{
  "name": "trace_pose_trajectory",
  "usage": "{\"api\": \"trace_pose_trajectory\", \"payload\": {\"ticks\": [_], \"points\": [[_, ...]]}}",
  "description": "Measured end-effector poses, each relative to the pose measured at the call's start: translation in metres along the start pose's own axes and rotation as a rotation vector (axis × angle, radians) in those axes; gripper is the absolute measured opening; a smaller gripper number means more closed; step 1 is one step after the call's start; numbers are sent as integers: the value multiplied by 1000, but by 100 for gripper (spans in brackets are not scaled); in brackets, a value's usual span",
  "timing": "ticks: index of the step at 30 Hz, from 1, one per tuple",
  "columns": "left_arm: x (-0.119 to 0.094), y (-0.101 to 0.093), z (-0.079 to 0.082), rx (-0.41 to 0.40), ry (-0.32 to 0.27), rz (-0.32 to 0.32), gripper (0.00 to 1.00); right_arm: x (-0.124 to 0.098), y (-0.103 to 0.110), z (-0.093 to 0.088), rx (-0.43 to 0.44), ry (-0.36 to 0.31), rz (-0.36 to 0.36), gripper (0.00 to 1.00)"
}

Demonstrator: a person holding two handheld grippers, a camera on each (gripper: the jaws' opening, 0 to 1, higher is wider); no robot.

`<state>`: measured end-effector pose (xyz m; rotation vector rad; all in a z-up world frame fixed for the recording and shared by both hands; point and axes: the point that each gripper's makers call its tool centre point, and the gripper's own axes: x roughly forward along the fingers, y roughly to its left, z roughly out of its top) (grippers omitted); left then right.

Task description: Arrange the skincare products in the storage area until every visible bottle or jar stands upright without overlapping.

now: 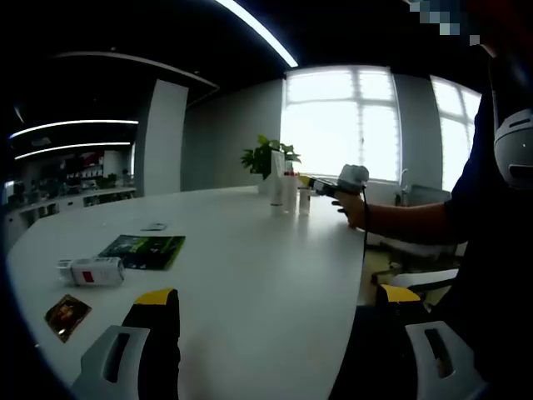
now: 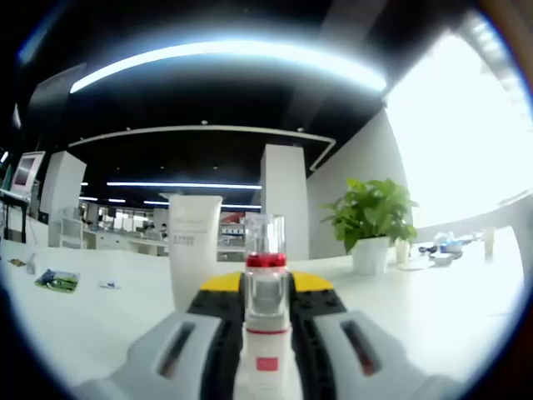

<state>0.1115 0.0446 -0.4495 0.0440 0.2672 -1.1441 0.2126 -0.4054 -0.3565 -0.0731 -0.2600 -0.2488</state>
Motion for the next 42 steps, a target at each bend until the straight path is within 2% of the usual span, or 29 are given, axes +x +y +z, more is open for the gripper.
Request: {"api": "trace_pose_trajectory", "payload": {"ticks": [6,19,32,42], "points": [[1,0,0,-2,2,-3,100,0,1,0,-9,9,5,19],[0,1,1,-5,-5,1,100,-1,-2,-6,7,37,-7,29],[-1,1,1,-4,-6,1,100,-3,5,-8,56,52,6,49],[-2,1,1,-4,-8,9,100,-5,7,-4,49,44,21,61]]}}
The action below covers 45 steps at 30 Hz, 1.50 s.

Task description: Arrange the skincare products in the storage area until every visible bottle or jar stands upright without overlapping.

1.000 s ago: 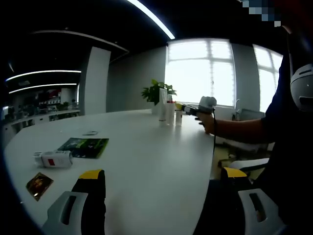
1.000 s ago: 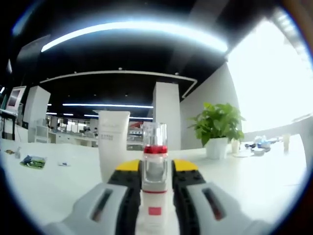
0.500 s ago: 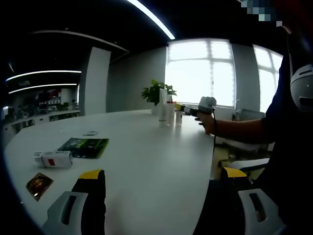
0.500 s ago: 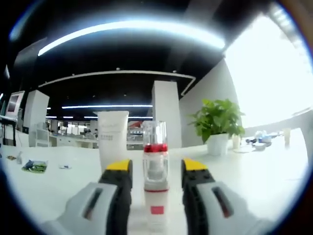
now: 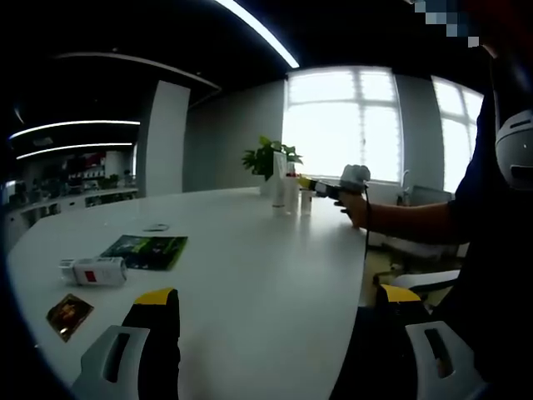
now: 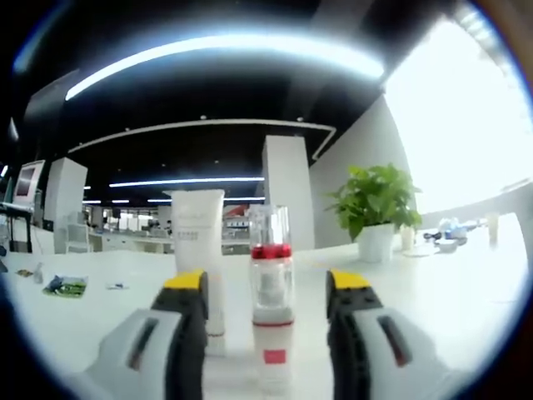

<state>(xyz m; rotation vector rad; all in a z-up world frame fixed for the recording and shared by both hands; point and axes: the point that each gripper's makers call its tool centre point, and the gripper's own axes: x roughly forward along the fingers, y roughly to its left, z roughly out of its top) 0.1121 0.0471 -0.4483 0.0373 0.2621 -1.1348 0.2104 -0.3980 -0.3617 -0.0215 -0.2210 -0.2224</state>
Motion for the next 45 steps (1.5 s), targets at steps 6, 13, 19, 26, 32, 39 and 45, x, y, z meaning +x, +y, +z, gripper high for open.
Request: {"api": "trace_pose_trajectory", "payload": {"ticks": [6,13,19,26,32,39,45], "points": [[-1,-2,1,5,-2,-1,100,1,2,1,20,-2,9,86],[-2,-3,2,10,-2,0,100,-3,2,13,13,-49,19,100],[-2,-4,2,13,1,1,100,-5,3,16,-10,-44,22,100],[-3,-4,2,14,11,10,100,-8,0,26,-13,-59,15,100],[-3,-5,3,13,8,20,100,-11,7,31,-26,-61,37,100],[-4,-5,4,13,4,27,100,-15,17,51,-74,-94,53,99],[-5,-4,4,16,6,44,100,-15,27,66,-95,-121,77,98]]}}
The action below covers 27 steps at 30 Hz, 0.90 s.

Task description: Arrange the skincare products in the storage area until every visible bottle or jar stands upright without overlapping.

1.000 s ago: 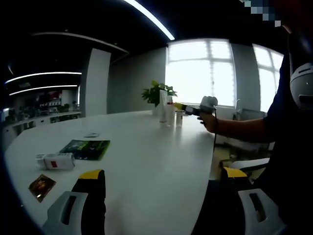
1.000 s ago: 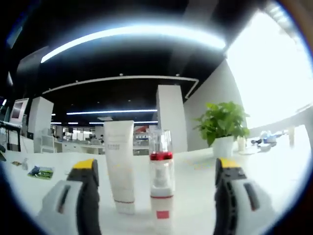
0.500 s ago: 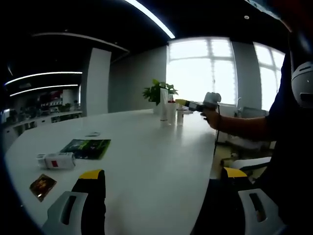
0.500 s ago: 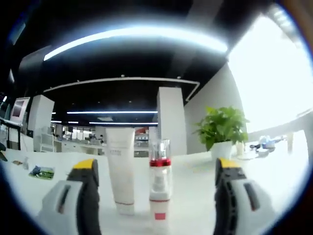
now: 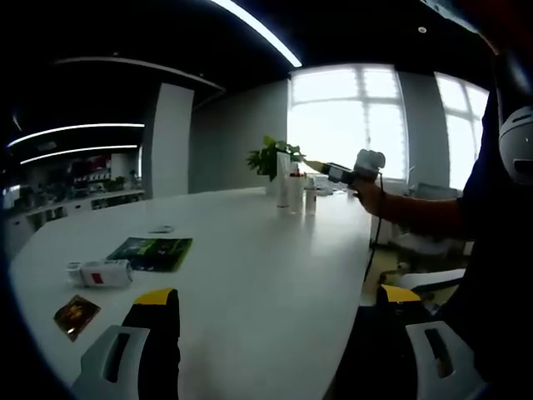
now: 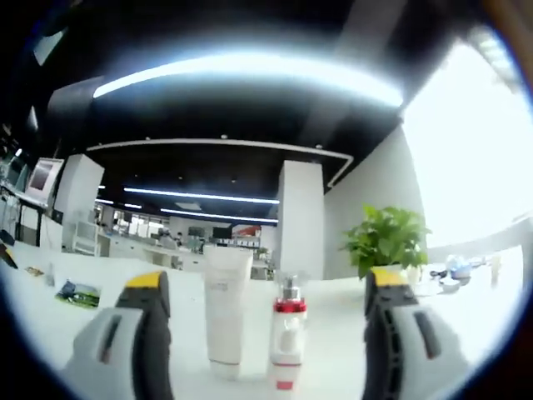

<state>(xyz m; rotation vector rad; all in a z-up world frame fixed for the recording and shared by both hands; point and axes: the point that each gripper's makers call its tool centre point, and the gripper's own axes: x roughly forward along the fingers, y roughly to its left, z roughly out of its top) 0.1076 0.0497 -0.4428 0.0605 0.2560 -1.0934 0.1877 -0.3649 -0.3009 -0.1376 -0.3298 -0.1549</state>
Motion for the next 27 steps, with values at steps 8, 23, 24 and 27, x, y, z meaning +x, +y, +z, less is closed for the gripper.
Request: {"api": "trace_pose_trajectory", "payload": {"ticks": [8,23,24,27], "points": [[-5,8,-1,-8,-5,47,100,5,15,5,-10,-7,39,96],[-27,26,-1,-33,-36,155,100,7,50,31,-14,-54,136,93],[-29,27,-1,-34,-39,162,100,7,54,33,-18,-58,144,93],[-33,29,-1,-35,-42,178,100,7,65,38,-32,-67,171,92]]}}
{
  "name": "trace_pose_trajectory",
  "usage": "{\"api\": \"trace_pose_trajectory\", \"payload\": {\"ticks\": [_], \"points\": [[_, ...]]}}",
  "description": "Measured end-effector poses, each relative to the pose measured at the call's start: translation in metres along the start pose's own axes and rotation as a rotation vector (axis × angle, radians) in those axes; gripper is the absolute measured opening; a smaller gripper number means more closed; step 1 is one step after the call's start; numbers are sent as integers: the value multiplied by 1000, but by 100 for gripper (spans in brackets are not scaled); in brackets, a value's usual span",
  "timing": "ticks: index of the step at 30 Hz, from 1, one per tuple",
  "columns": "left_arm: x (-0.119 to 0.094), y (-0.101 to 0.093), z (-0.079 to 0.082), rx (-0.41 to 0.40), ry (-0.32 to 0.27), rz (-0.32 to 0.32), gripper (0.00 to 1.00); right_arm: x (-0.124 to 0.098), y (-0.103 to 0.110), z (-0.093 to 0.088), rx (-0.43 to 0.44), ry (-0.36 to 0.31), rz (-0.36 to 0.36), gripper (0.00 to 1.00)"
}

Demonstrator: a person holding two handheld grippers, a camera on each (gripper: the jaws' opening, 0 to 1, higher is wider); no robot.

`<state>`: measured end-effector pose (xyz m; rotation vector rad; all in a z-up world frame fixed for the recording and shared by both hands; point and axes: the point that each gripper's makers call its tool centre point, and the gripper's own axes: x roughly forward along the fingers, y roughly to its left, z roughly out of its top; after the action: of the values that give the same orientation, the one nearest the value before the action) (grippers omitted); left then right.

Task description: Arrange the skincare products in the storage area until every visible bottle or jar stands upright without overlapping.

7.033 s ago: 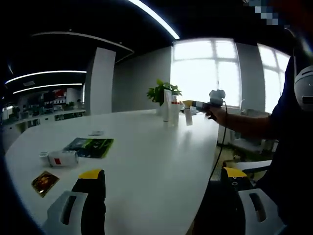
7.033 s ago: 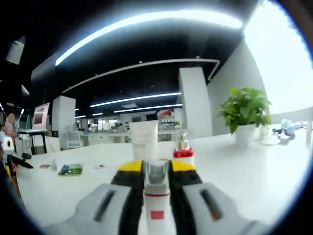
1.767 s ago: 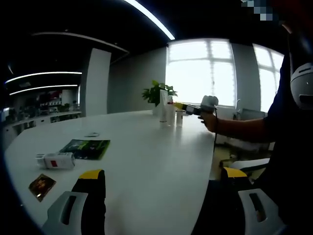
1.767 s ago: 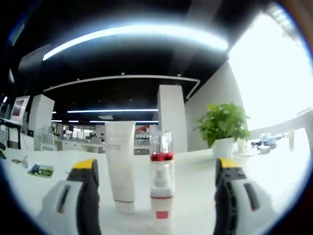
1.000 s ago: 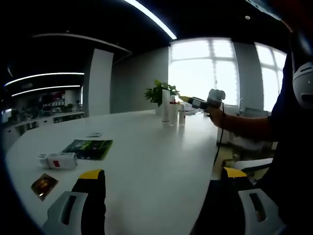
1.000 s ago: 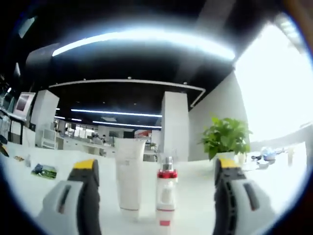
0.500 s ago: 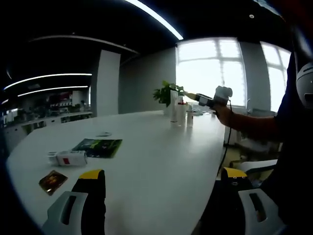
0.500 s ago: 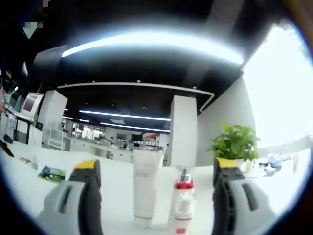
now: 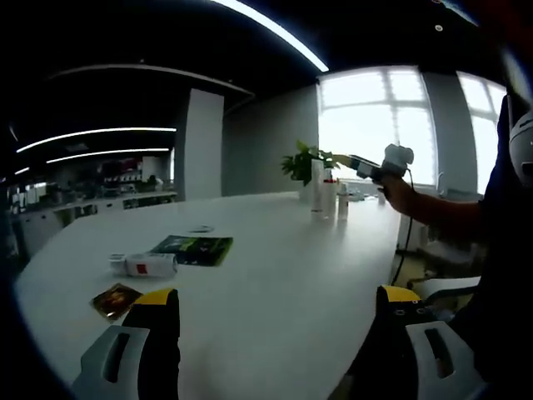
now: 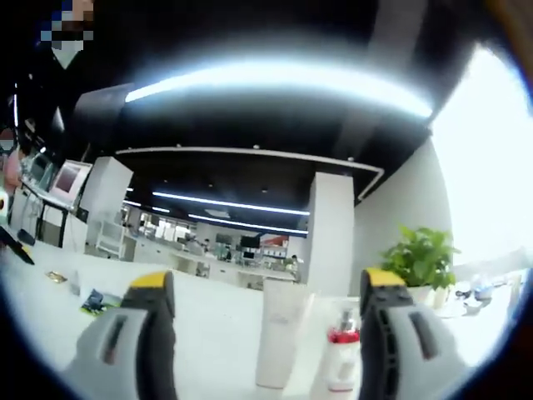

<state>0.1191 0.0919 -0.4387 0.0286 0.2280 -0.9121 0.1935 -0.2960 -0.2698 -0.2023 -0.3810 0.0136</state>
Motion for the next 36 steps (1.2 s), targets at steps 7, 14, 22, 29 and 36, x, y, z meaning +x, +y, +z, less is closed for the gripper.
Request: {"api": "trace_pose_trajectory", "payload": {"ticks": [7,14,22,29,36], "points": [[-9,9,-4,-10,-2,40,100,6,32,5,-40,-2,75,91],[-22,25,-2,-13,-19,96,100,13,59,10,-41,-19,136,90],[-31,42,-2,-22,-23,155,100,21,80,10,-21,-25,195,89],[-37,49,-6,-34,-19,190,100,24,94,3,-8,-11,227,88],[-40,53,-5,-38,-24,208,100,28,112,-3,-1,16,283,87]]}}
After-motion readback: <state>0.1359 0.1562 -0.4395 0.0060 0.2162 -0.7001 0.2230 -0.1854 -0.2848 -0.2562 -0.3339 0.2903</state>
